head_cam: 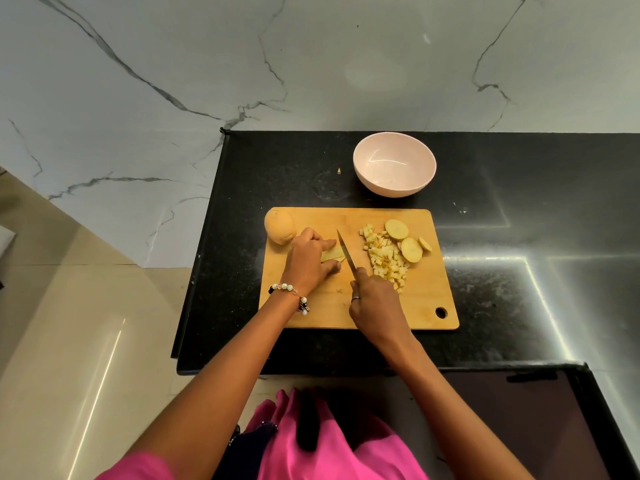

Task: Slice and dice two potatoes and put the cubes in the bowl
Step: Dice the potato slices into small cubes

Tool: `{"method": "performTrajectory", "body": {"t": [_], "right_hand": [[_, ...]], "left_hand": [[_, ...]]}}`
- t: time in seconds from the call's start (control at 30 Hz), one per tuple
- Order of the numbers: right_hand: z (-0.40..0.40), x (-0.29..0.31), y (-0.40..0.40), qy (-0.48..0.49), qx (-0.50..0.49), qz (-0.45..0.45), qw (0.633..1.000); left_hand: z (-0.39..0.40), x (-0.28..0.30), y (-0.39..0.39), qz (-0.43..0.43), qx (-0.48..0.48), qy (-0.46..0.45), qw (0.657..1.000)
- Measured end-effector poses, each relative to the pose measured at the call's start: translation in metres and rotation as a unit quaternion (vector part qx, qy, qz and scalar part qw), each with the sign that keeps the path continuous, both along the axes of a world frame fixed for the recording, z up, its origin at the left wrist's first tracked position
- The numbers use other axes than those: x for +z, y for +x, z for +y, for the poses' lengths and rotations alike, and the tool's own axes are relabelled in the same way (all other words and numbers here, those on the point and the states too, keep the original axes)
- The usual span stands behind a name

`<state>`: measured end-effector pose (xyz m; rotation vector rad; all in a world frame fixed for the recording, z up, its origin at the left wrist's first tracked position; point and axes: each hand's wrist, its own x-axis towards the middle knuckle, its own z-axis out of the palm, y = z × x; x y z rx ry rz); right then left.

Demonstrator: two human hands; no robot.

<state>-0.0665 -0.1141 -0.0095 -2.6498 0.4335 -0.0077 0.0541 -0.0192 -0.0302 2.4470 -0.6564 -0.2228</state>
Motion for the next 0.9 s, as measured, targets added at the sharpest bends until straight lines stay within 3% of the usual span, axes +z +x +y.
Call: {"method": "performTrajectory", "body": {"t": [0.33, 0.53, 0.67, 0.9], "right_hand": [[0.016, -0.009, 0.010, -0.044, -0.012, 0.040, 0.998], [0.020, -0.008, -0.030, -0.054, -0.003, 0.079, 0.995], [0.018, -0.004, -0.025, -0.017, -0.026, 0.058, 0.998], [0.016, -0.003, 0.002, -0.031, -0.009, 0.034, 0.999]], "left_hand": [[-0.001, -0.004, 0.001, 0.009, 0.017, -0.078, 0.997], [0.001, -0.009, -0.001, 0.004, 0.022, -0.103, 0.994], [0.005, -0.008, 0.000, 0.020, 0.012, -0.105, 0.994], [0.013, -0.010, -0.002, 0.013, 0.000, -0.110, 0.994]]}}
